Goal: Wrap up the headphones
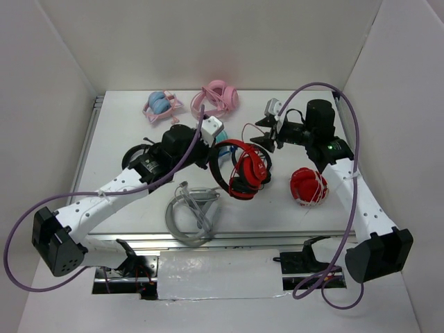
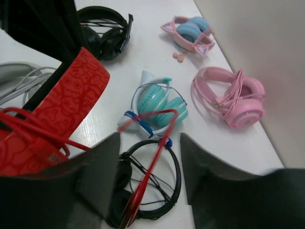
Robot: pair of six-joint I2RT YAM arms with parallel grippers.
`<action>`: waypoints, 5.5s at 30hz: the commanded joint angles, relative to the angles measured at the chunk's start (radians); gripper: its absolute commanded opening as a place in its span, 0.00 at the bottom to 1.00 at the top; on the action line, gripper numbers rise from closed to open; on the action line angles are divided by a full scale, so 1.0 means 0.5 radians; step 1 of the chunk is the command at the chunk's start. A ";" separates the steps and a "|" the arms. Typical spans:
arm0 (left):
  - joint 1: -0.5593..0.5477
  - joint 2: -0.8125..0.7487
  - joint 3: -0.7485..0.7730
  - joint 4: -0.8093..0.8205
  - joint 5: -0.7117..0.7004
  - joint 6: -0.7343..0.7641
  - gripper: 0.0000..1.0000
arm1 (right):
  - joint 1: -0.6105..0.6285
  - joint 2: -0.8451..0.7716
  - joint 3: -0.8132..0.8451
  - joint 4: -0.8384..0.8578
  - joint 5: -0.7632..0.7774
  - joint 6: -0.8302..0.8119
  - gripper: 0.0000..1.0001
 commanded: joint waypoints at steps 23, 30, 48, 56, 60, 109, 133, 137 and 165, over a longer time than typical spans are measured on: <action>0.241 0.151 0.444 -0.193 0.255 -0.361 0.00 | -0.188 -0.116 -0.549 1.148 0.350 1.120 0.92; 0.244 0.169 0.575 -0.257 0.218 -0.365 0.00 | -0.207 -0.113 -0.531 1.173 0.412 1.172 1.00; 0.265 0.292 0.977 -0.466 0.175 -0.377 0.00 | -0.197 -0.291 -1.025 1.553 0.216 1.347 1.00; 0.265 0.301 1.094 -0.534 0.307 -0.346 0.00 | -0.075 -0.082 -1.111 1.982 0.179 1.467 1.00; 0.262 0.292 1.122 -0.555 0.340 -0.349 0.00 | -0.019 0.062 -1.111 2.402 0.026 1.614 1.00; 0.158 0.141 1.122 -0.629 0.205 -0.263 0.00 | 0.524 0.799 -0.939 2.854 -0.014 2.065 1.00; 0.121 0.105 1.116 -0.626 0.236 -0.260 0.00 | 0.474 1.102 -0.546 2.735 -0.051 2.034 1.00; 0.115 0.086 1.103 -0.617 0.206 -0.263 0.00 | 0.539 1.148 -0.512 2.655 -0.058 2.005 1.00; 0.085 -0.392 0.156 -0.172 0.260 -0.585 0.00 | -0.031 0.409 0.122 1.265 0.820 1.369 0.00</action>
